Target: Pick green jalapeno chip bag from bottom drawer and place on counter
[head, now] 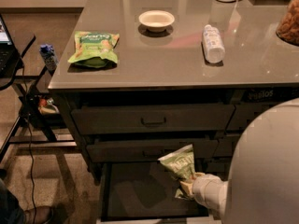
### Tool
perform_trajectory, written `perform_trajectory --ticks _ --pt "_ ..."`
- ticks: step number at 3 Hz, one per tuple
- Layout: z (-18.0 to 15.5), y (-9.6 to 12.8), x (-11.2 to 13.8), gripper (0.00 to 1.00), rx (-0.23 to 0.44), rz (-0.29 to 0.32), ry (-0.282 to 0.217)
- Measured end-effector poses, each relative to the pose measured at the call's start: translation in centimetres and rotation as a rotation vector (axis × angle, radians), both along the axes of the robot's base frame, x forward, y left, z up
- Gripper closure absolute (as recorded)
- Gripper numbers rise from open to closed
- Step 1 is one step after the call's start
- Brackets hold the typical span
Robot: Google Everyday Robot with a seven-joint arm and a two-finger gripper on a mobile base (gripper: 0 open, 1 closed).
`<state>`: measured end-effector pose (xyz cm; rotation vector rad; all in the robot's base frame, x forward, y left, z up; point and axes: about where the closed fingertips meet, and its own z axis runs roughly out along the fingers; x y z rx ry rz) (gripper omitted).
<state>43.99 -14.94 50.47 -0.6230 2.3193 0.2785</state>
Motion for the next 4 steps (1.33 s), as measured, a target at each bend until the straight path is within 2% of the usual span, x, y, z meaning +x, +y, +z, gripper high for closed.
perform_trajectory --ticks 1,2,3,4 --pt "-2.4 -2.2 -0.4 1.0 0.021 -0.074 0.051" --pt "-5.9 -6.6 -1.0 1.0 0.052 -0.186 0.116" --pt "-6.3 -6.6 -1.0 1.0 0.058 -0.185 0.123" --pt "-5.1 -5.5 -0.6 1.0 0.079 -0.168 0.114"
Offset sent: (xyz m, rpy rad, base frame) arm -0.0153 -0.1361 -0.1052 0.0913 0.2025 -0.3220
